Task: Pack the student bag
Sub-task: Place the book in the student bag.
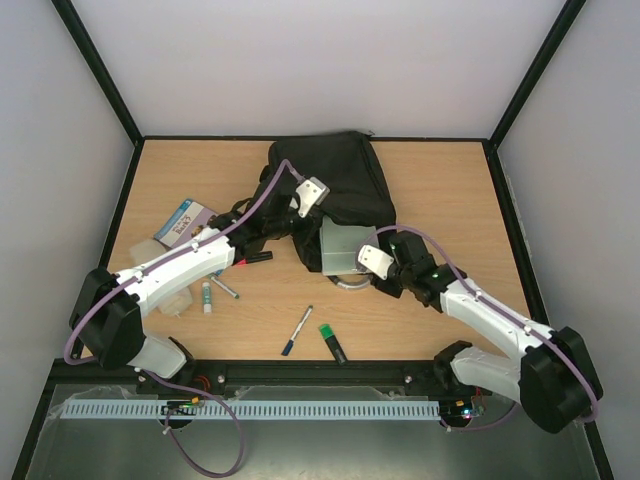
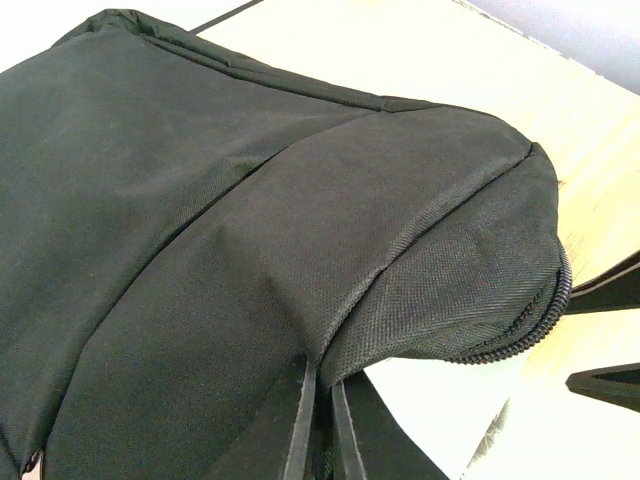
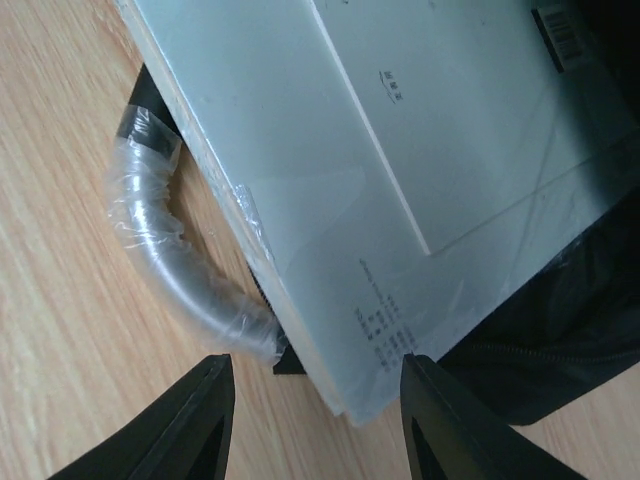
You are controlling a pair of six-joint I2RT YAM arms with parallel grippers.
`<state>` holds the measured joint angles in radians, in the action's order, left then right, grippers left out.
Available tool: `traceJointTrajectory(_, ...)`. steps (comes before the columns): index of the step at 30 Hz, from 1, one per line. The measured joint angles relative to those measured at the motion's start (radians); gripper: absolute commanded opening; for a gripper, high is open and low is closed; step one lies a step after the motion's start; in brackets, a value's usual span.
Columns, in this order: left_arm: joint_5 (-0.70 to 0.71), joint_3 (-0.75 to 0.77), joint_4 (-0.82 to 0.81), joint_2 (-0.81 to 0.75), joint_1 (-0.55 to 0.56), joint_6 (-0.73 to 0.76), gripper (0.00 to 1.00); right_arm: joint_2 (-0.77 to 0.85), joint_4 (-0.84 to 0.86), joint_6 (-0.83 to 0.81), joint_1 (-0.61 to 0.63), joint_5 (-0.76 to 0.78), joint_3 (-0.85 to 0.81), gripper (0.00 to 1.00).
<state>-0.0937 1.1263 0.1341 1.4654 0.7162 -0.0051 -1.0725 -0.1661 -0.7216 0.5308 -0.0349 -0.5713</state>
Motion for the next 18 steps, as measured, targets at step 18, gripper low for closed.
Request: traceJointTrajectory(18, -0.026, 0.000, 0.010, 0.000, -0.029, -0.001, 0.02, -0.303, 0.409, -0.108, 0.111, 0.310, 0.023, 0.22)
